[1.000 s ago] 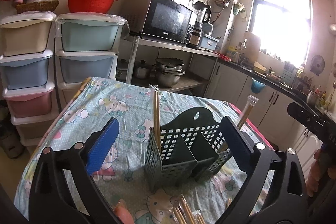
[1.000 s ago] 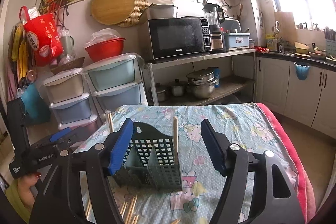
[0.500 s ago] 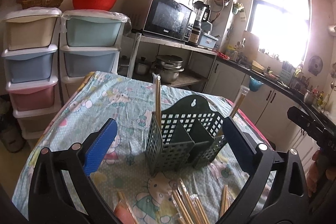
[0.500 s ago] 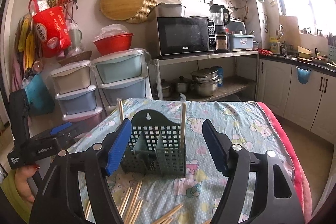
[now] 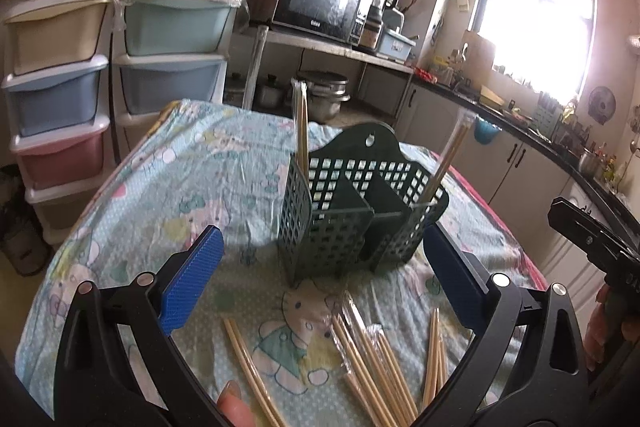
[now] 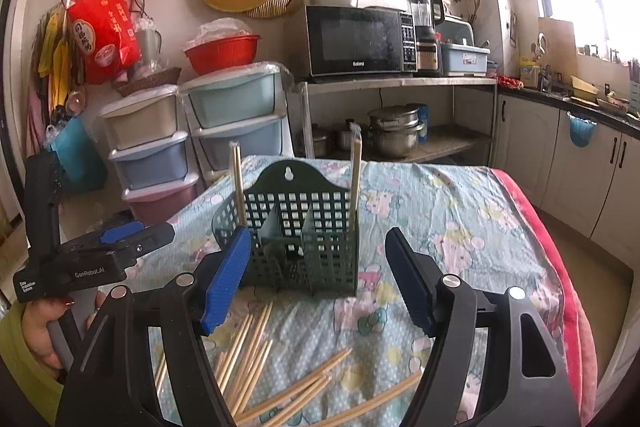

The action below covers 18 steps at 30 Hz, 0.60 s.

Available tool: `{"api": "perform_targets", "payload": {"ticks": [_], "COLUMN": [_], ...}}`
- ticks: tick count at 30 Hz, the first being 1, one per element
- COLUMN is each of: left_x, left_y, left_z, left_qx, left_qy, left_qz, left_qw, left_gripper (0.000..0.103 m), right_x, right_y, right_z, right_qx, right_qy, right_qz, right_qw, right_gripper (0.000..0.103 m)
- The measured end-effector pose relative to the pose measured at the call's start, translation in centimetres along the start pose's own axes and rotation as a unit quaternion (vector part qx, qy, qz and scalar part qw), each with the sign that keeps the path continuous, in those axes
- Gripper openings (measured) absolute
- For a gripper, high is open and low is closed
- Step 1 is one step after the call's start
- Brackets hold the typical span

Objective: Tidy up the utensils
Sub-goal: 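Withdraw both tools from the caddy and move them over the chopstick pile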

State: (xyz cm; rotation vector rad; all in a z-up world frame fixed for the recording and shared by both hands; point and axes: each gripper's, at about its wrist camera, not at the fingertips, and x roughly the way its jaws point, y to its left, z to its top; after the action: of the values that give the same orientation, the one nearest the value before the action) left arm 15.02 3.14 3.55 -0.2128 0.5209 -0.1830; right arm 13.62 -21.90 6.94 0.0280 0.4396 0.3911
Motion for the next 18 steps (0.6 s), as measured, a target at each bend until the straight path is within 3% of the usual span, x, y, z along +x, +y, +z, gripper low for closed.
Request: {"api": "perform_targets", "payload": {"ticks": [18], "left_x": [2.0], "left_y": [-0.8], "left_z": [-3.8], "left_qx": [0.011], "left_qy": [0.081], "left_qz": [-0.01], "left_qw": [0.9966], "left_gripper": [0.09], "right_x": [0.7], "right_y": [-0.9], "right_z": [-3.4], "right_qx": [0.012], "right_qy": [0.046], "right_qz": [0.002], "right_qw": [0.999], "right_gripper": [0.067]}}
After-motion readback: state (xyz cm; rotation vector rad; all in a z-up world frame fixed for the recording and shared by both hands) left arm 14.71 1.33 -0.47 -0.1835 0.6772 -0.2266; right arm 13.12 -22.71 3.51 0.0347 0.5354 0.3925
